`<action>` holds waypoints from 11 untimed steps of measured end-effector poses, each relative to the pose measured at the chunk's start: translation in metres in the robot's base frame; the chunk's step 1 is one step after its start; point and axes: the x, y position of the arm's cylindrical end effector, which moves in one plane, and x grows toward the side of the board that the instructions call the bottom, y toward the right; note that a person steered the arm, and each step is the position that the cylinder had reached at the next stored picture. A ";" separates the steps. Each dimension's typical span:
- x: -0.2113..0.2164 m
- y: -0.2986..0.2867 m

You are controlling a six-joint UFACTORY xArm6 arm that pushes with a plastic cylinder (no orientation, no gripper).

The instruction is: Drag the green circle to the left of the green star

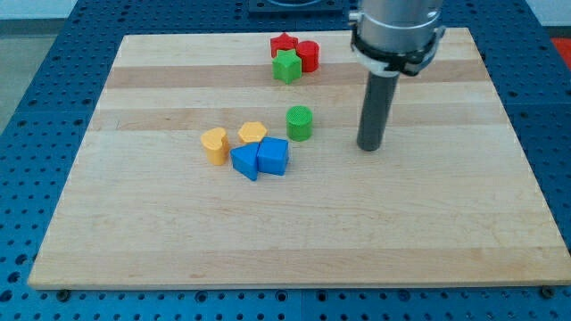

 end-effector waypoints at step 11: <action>-0.132 -0.143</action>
